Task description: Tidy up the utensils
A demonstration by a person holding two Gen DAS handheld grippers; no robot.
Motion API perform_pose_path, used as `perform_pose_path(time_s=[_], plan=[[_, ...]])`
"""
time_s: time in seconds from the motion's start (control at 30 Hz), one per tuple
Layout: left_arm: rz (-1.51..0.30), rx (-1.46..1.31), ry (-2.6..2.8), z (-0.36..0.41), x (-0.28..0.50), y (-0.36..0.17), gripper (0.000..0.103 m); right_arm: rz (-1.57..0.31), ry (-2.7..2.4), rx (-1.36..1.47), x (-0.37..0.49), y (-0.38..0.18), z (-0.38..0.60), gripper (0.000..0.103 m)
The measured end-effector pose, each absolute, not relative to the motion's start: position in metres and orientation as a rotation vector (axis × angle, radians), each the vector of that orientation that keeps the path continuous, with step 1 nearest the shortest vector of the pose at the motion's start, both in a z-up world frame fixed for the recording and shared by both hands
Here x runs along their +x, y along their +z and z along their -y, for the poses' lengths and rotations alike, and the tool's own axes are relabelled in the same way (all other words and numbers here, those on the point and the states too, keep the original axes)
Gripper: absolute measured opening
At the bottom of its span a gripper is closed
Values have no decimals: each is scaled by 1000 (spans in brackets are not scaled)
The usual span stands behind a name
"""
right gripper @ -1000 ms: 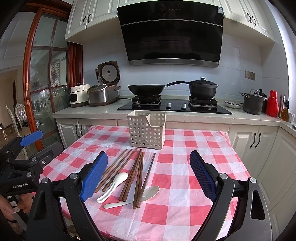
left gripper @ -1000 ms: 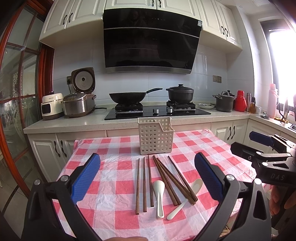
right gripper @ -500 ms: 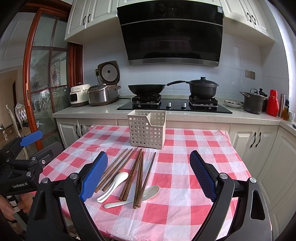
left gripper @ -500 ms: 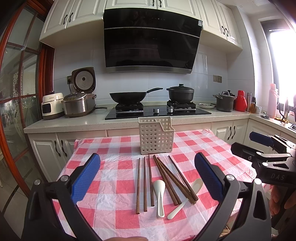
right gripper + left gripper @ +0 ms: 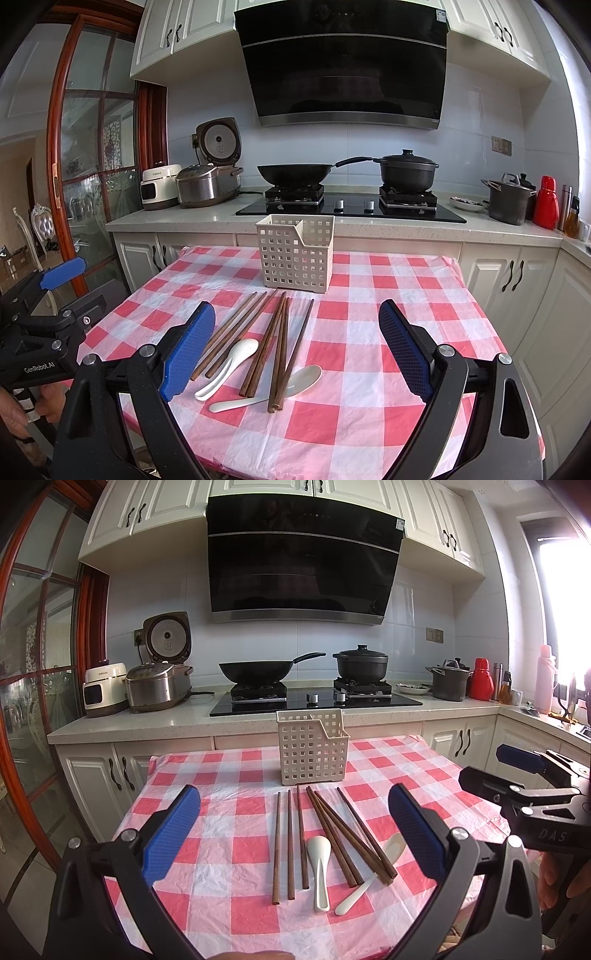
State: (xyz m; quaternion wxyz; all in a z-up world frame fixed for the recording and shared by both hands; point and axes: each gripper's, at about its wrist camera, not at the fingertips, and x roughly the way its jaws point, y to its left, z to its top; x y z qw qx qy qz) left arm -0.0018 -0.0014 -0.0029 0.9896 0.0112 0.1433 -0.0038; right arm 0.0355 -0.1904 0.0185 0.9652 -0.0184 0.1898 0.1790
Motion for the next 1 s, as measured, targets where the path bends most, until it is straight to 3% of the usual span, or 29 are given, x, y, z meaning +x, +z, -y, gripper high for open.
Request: perform_pose_path(time_s=[0.37, 1.0], plan=[[-427, -35, 13, -21, 26, -26, 98, -506, 327, 2, 68, -12, 201, 85], [-859, -56, 25, -65, 182, -117, 98, -816, 301, -2, 206, -74, 172, 85]])
